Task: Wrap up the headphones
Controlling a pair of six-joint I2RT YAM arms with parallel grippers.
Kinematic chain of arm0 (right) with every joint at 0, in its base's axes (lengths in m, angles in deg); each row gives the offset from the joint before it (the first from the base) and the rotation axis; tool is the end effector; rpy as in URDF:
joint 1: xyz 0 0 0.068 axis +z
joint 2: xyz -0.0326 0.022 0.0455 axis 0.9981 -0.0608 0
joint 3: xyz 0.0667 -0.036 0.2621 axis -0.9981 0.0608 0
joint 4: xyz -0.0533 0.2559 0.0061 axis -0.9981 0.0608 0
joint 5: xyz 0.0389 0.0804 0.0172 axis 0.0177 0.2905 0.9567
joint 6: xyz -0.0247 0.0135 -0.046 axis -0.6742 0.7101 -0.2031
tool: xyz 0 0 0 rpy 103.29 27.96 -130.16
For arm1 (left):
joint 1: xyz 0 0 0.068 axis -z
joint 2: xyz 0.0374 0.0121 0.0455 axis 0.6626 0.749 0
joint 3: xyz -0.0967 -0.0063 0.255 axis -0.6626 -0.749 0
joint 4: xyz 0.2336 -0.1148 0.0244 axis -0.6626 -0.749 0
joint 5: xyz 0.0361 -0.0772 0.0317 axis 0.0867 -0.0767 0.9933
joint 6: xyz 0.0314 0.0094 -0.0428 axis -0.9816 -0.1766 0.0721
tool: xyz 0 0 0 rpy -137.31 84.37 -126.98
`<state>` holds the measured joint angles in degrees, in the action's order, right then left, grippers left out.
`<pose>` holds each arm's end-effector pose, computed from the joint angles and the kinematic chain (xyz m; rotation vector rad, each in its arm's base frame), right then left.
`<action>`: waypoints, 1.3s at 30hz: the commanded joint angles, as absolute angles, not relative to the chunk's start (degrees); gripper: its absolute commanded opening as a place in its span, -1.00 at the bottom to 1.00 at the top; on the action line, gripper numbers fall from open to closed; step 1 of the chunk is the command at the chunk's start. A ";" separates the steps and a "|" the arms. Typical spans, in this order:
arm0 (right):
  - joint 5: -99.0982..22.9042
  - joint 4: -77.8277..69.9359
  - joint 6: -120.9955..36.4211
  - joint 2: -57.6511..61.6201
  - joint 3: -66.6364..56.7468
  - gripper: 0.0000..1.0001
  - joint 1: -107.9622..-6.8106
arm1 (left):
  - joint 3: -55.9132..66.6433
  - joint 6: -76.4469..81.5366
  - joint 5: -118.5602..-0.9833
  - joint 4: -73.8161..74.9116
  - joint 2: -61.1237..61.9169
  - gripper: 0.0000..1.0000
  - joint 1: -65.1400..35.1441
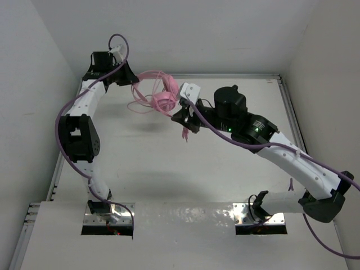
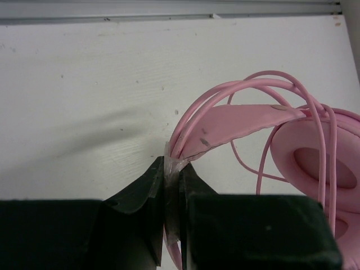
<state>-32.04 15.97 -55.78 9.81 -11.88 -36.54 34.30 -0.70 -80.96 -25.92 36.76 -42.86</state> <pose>0.1753 0.2217 0.4441 -1.0187 1.5125 0.7525 0.4560 -0.0067 0.3120 0.1107 2.1560 -0.6289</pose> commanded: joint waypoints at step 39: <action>-46.42 2.06 -64.13 -20.38 -53.78 -1.00 -32.10 | 28.83 -4.27 -90.53 -22.12 32.05 -1.00 -45.54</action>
<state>-37.64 11.03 -61.11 -20.44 -54.45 -29.76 30.71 -0.11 -84.33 -21.78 36.60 -45.92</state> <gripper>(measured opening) 0.009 0.085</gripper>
